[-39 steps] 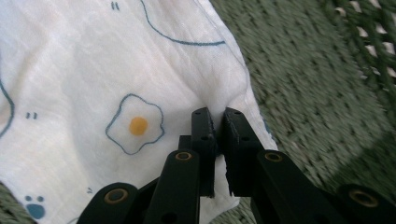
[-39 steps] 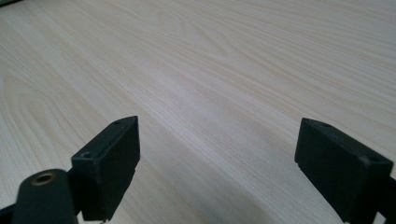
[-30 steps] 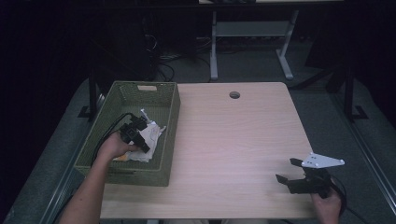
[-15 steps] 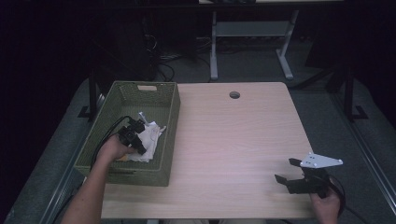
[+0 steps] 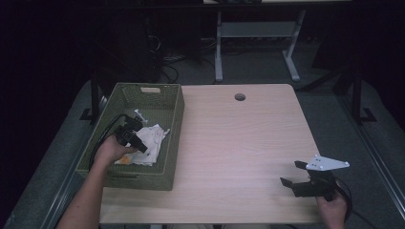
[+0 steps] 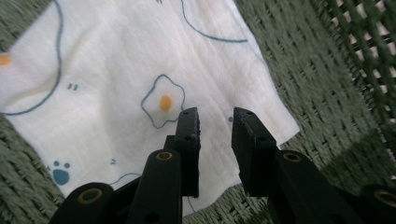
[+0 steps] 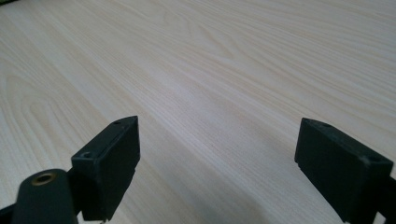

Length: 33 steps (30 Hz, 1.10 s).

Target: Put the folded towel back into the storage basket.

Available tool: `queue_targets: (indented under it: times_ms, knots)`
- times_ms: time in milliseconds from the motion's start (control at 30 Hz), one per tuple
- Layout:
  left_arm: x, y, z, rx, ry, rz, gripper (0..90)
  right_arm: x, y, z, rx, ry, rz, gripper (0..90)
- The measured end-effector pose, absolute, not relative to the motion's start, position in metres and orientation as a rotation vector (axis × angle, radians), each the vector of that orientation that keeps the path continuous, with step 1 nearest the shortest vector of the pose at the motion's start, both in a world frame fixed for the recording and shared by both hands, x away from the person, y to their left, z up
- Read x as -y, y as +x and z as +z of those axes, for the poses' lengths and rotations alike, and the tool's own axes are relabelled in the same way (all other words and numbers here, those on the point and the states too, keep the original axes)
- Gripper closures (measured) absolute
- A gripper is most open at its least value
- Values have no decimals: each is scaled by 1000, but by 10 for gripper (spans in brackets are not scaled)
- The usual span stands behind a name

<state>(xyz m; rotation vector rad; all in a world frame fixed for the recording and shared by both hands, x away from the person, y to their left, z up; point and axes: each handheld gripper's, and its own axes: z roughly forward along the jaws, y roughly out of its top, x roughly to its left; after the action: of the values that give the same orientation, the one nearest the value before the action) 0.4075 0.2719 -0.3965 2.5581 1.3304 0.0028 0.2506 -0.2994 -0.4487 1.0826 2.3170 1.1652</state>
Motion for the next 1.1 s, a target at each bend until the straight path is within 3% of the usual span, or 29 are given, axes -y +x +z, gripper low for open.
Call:
queue_targets:
  times_ms: [1100]
  knots:
    - [-295,380,-363,-1213,2232,15,588,300,249,-447,-2313,1085,1164,135]
